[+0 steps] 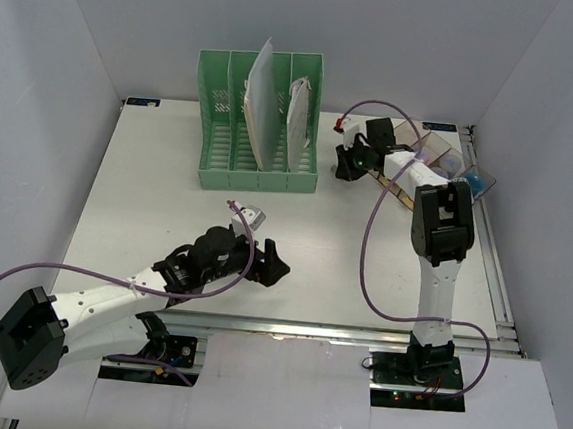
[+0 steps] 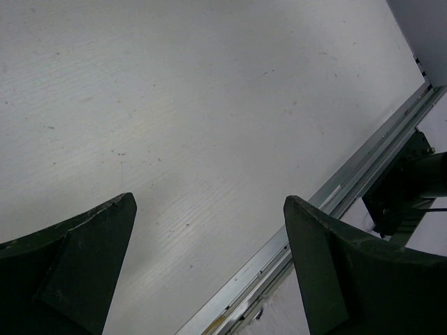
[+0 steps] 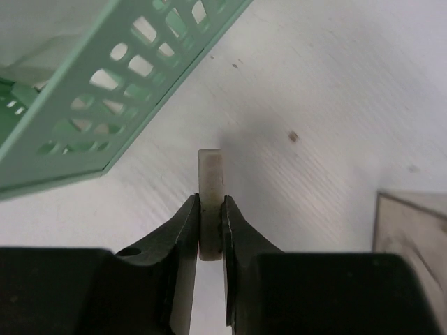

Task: Organize the desk

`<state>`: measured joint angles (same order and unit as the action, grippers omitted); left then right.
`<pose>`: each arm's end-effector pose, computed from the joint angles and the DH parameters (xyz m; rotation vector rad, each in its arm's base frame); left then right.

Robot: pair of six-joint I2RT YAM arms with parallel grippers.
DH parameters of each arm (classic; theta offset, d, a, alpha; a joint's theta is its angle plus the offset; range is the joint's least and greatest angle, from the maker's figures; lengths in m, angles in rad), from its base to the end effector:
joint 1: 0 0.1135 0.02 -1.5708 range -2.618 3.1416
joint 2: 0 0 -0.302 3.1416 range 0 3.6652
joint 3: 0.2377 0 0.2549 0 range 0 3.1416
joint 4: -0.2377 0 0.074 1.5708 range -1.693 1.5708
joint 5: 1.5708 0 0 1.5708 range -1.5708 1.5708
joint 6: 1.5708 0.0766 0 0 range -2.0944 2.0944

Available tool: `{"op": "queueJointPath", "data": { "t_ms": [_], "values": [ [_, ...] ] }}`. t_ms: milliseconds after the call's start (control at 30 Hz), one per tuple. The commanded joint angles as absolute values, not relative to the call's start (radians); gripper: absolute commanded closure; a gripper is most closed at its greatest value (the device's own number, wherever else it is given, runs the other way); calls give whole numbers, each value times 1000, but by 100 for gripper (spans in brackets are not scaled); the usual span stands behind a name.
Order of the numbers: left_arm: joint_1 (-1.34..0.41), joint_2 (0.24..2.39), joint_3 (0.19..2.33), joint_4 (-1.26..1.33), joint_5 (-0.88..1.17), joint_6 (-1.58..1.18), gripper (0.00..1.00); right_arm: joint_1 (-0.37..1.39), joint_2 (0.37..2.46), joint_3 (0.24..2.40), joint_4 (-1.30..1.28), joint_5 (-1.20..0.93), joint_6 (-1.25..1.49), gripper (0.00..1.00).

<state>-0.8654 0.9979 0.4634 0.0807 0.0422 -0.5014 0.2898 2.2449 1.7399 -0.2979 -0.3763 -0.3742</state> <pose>0.1501 -0.1813 0.2267 0.4161 2.1048 -0.8816 0.5240 0.1856 0.1776 -0.9294 2.1456 0.4038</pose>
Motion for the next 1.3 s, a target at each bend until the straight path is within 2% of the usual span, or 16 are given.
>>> {"op": "queueJointPath", "data": {
  "t_ms": [0, 233, 567, 800, 833, 933, 967, 1000, 1100, 1267],
  "values": [
    [-864, 950, 430, 96, 35, -518, 2, 225, 2023, 1635, -121, -370, -262, 92],
    [-864, 908, 394, 98, 32, -528, 2, 118, 1927, 1499, 107, -327, -92, 92],
    [-864, 870, 396, 58, 20, -529, 2, 94, 2146, 1719, 74, -215, -17, 92],
    [-864, 848, 399, 29, 15, -526, 2, 81, 2188, 1730, 77, -156, -41, 81],
    [-864, 846, 402, 28, 15, -525, 2, 80, 2185, 1727, 75, -160, -45, 76],
    [-864, 842, 411, 23, 14, -523, 2, 78, 2167, 1716, 62, -188, -72, 44],
    [-863, 840, 415, 20, 15, -522, 2, 78, 2155, 1718, 45, -204, -84, 30],
    [-862, 836, 427, 14, 15, -520, 2, 78, 2132, 1722, 13, -227, -97, 9],
    [-864, 813, 451, -3, 15, -509, 2, 78, 2058, 1674, -61, -291, -132, 10],
    [-863, 756, 521, -86, 5, -464, 2, 80, 1790, 1500, -222, -373, -219, 10]
  ]
}}
